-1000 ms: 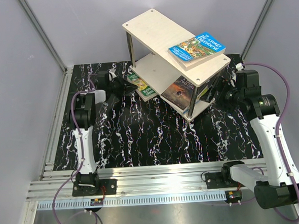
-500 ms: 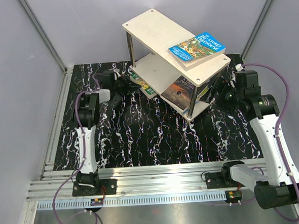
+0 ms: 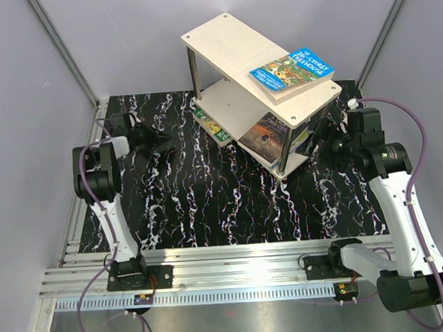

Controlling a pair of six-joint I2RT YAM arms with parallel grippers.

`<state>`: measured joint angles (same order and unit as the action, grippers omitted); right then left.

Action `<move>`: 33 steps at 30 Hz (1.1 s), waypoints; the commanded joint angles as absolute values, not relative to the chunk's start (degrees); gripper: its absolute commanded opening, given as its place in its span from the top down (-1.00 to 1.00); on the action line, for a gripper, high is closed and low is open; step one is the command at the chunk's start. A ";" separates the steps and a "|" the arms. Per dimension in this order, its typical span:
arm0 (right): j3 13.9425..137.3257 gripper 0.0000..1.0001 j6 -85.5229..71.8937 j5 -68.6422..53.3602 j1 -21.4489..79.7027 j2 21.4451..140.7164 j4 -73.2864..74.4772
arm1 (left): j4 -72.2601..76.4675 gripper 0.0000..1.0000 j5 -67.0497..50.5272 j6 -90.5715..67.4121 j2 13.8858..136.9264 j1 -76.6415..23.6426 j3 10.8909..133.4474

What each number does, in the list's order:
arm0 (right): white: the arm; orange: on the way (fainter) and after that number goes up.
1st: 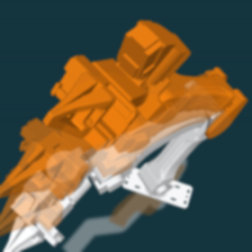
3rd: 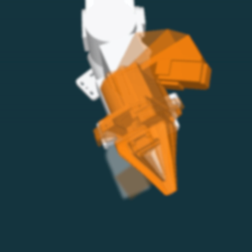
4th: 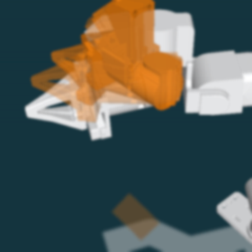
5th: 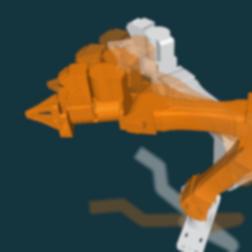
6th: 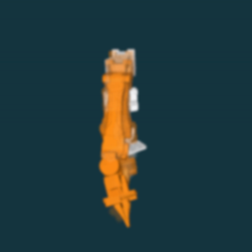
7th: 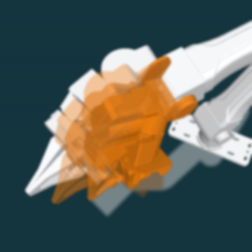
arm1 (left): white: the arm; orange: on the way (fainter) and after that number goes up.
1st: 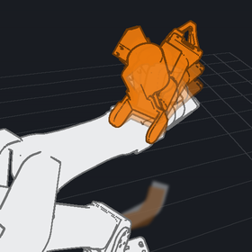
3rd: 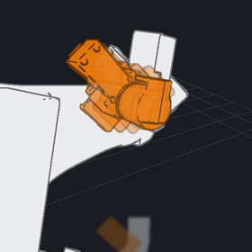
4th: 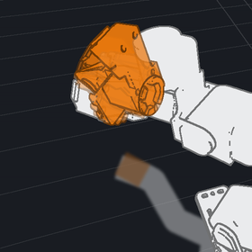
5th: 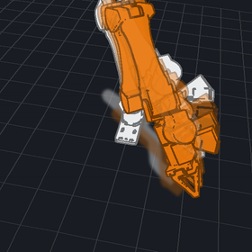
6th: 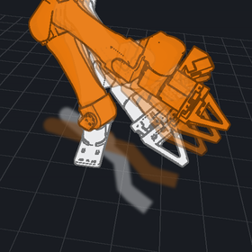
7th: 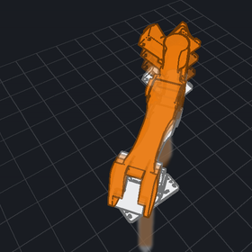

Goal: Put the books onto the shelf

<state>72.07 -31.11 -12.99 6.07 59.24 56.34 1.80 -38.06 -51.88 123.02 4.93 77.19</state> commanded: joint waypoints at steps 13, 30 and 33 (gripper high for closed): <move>71.02 -0.75 -29.71 -16.26 6.42 59.59 54.58 | 12.18 -0.97 -33.76 -58.85 134.27 -1.32 95.96; 69.52 -0.76 -34.36 -12.65 6.33 62.75 55.73 | 12.20 -0.95 -29.09 -68.90 154.69 -1.93 120.07; 69.08 -0.75 -35.07 -13.18 6.33 63.89 54.32 | 16.50 -0.95 -29.62 -70.92 155.21 -2.29 118.13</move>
<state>69.06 -33.74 -14.00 6.07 63.11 56.99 14.11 -30.13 -70.19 152.81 -1.52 118.98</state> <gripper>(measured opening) 0.877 0.975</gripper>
